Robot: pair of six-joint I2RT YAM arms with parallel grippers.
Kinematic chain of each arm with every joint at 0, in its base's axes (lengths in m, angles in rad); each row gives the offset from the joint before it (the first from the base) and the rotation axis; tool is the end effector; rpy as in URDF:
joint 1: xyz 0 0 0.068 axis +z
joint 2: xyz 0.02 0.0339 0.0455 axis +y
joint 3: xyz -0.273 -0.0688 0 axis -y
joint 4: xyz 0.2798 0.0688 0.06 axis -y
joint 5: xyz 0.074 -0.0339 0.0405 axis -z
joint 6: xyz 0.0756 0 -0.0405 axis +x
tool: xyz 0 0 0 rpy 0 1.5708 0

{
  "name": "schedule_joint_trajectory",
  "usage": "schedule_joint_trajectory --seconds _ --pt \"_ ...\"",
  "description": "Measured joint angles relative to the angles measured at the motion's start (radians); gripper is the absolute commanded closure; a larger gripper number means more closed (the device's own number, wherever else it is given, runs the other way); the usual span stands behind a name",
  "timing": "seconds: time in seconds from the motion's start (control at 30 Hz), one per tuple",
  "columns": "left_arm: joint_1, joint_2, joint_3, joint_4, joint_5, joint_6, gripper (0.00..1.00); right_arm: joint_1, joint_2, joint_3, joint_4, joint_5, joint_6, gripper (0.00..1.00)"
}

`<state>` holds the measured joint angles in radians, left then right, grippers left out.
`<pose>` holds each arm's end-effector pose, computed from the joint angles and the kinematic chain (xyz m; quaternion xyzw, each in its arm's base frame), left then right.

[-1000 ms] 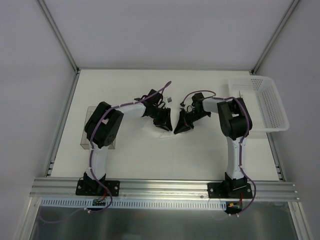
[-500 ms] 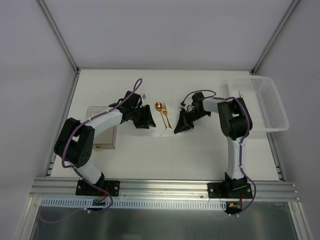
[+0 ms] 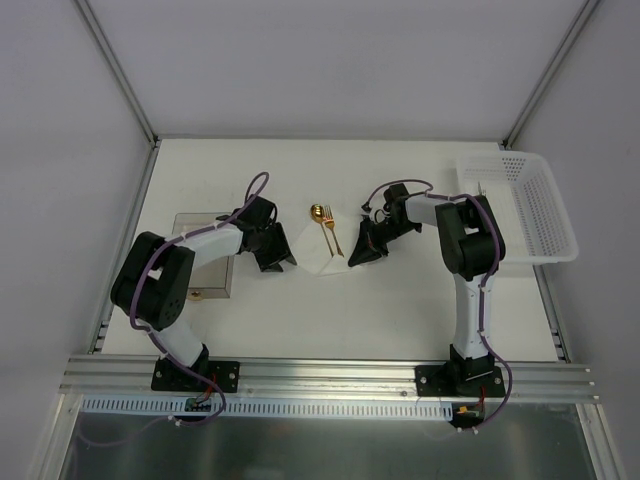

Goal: Place the utensils on the paper napkin and roll it up

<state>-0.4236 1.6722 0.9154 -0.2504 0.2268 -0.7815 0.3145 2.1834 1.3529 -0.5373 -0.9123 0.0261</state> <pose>0.3314 -0.1681 0.1118 -0.1389 0.9447 -0.2461 0.1660 0.3944 0.1912 0.0530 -0.1725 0.8775 0.4473 0.0154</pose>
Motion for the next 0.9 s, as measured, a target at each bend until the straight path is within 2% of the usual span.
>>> schedule_joint_trajectory --seconds 0.37,0.9 --pt "0.026 0.067 0.013 0.129 0.021 -0.129 0.56 0.0 -0.002 0.0 -0.002 0.008 0.003 0.91" --pt "0.026 0.098 -0.105 0.527 0.05 -0.278 0.49 0.0 -0.003 0.004 -0.014 0.019 0.002 0.92"
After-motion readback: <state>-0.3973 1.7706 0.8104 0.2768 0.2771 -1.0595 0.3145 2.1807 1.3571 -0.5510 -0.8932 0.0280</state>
